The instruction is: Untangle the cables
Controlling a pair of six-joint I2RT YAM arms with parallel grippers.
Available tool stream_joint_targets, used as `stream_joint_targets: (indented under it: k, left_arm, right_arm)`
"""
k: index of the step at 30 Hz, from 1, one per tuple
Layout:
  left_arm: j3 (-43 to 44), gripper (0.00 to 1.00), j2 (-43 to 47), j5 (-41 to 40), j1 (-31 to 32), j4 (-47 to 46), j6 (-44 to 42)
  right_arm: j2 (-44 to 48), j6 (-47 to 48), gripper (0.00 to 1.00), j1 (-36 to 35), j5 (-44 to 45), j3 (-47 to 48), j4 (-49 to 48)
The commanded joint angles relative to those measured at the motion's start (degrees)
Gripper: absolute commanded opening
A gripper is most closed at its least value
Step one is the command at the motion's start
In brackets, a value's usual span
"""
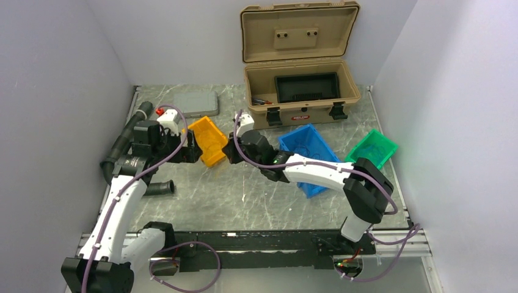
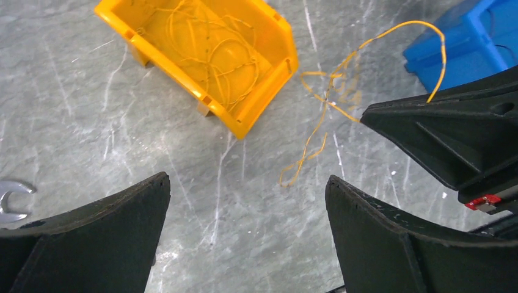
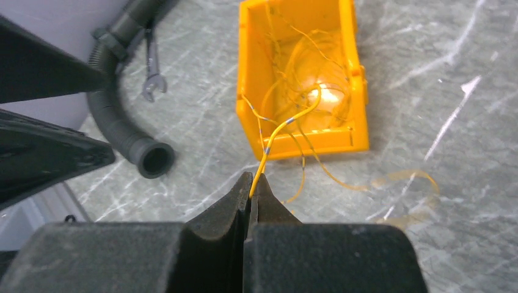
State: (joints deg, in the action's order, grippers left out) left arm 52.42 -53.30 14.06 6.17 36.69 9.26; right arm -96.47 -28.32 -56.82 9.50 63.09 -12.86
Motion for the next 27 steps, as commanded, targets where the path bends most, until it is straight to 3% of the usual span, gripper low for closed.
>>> stream_joint_targets:
  k: [1, 6, 12, 15, 21, 27]
  left_arm:
    - [-0.33, 0.99, 2.74, 5.94, -0.19, -5.02, 0.0]
    - [1.56, 0.99, 5.04, 1.52, -0.2, -5.08, 1.25]
    - [5.31, 0.99, 7.8, -16.75, -0.2, 1.14, 4.86]
    - [5.73, 0.99, 10.16, -22.02, -0.2, 1.98, 5.53]
    - [7.19, 0.99, 12.51, -27.09, -0.2, 4.22, 6.68]
    - [7.85, 0.99, 11.42, -26.76, -0.2, 5.11, 6.22]
  right_arm:
    - [2.42, 3.34, 0.0, 0.03, -7.0, 5.05, 4.81]
    - [1.64, 4.55, 0.0, 0.14, -14.51, 11.74, 8.87]
    - [-1.06, 2.84, 0.0, 0.25, -20.08, 17.18, 6.81]
    - [-4.08, 1.54, 0.0, 1.01, -23.42, 20.31, 4.99]
    - [-13.96, -7.57, 0.0, 5.46, -36.59, 26.32, -4.08]
    - [-24.08, -21.93, 0.0, 11.59, -45.38, 29.58, -16.46]
